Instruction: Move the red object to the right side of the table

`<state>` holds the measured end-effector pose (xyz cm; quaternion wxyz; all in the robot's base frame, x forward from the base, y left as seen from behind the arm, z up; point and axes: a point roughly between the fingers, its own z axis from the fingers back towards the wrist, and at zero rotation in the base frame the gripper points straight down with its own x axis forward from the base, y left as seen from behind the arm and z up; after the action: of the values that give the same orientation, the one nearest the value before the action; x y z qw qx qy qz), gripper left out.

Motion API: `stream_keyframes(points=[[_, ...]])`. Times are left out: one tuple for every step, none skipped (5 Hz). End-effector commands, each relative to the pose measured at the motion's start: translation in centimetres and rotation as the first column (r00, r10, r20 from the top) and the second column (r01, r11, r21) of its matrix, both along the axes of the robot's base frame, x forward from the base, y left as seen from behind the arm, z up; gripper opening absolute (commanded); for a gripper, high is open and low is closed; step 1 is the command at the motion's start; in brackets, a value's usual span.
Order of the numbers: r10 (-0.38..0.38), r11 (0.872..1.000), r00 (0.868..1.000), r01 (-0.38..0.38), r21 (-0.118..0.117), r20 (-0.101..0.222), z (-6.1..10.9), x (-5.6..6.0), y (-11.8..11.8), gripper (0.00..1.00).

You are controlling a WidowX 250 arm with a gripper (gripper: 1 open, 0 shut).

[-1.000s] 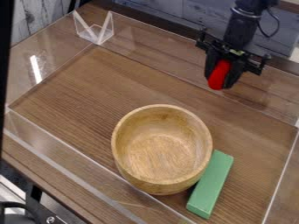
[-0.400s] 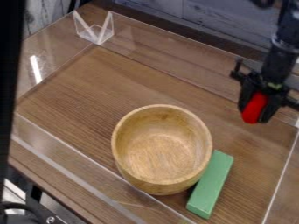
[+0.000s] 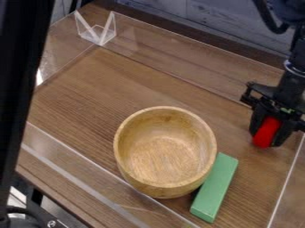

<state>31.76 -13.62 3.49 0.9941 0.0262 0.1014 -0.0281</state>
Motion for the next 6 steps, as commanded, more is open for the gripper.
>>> stream_keyframes(points=[[-0.021,1.0,0.999,0.021,-0.012,0.038,1.1,1.5,1.3,0.0],[-0.03,1.0,0.999,0.03,-0.006,0.042,0.9,2.7,3.1,0.0],[-0.05,0.999,0.998,0.05,-0.004,0.048,1.3,2.8,3.4,0.0],[-0.066,0.998,0.996,0.066,-0.001,0.052,1.9,2.4,2.8,1.0],[-0.053,0.999,0.997,0.053,0.002,0.06,1.8,1.5,2.4,1.0],[-0.057,0.998,0.994,0.058,-0.009,0.093,2.1,0.6,2.2,1.0]])
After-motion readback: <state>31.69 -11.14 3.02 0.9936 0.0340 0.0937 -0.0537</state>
